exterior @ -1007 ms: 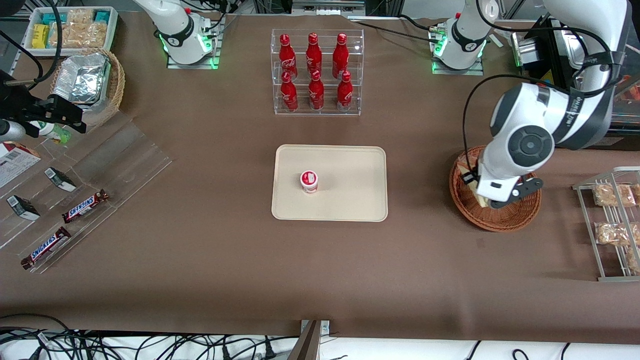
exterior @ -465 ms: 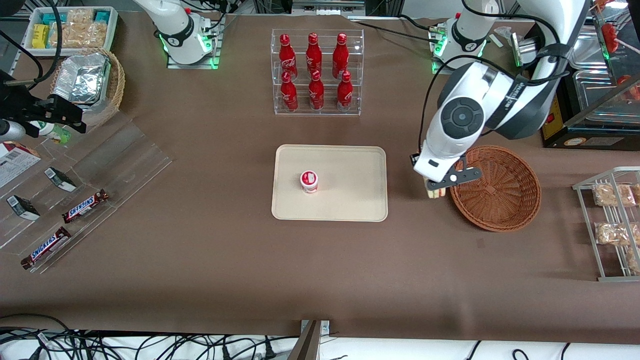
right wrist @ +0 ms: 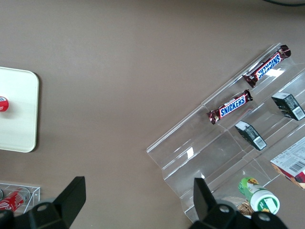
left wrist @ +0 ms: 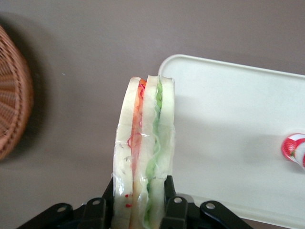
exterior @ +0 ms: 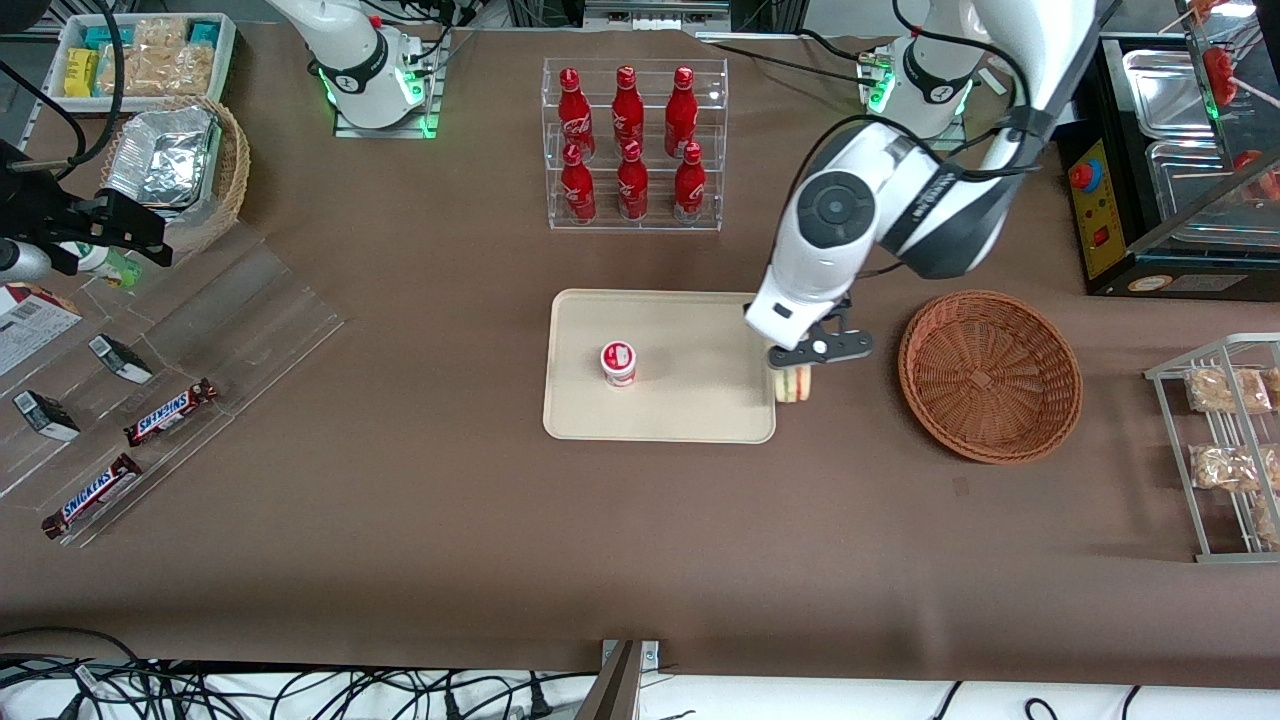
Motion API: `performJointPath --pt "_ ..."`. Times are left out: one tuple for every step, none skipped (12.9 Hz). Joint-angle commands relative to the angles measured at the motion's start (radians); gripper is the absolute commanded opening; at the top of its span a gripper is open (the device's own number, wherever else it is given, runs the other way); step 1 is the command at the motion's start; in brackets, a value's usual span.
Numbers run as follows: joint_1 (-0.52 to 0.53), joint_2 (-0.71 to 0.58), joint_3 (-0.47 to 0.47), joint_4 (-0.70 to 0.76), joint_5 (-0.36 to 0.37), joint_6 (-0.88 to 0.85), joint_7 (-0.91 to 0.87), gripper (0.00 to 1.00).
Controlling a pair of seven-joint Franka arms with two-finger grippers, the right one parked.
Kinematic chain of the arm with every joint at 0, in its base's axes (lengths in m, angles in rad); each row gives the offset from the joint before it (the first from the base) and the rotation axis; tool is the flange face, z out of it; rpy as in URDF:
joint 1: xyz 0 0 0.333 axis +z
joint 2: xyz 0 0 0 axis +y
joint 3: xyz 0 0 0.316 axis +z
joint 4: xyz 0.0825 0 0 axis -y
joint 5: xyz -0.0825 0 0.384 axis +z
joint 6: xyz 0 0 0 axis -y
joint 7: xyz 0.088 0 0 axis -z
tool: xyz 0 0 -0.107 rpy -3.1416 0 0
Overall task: Place sandwich from basket to tray
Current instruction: 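Carry the sandwich over the cream tray beside the small bottle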
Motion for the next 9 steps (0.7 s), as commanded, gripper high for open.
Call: performJointPath --pt "-0.047 0.045 0.004 0.034 0.001 -0.001 -0.028 0.4" --pt "-0.067 0.058 0.007 0.034 0.002 -0.001 -0.042 0.4" --pt "-0.081 0.072 0.008 0.034 0.019 0.008 -0.061 0.4" --pt "-0.086 0.083 0.007 0.034 0.042 0.04 -0.096 0.4" --pt "-0.092 0.1 0.007 0.034 0.066 0.06 -0.119 0.4" --pt "-0.11 0.115 0.007 0.034 0.086 0.063 -0.136 0.4" --pt "-0.122 0.132 0.007 0.034 0.105 0.078 -0.147 0.4" --pt "-0.129 0.153 0.008 0.035 0.122 0.101 -0.154 0.4" --pt "-0.138 0.164 0.008 0.035 0.149 0.111 -0.166 0.4"
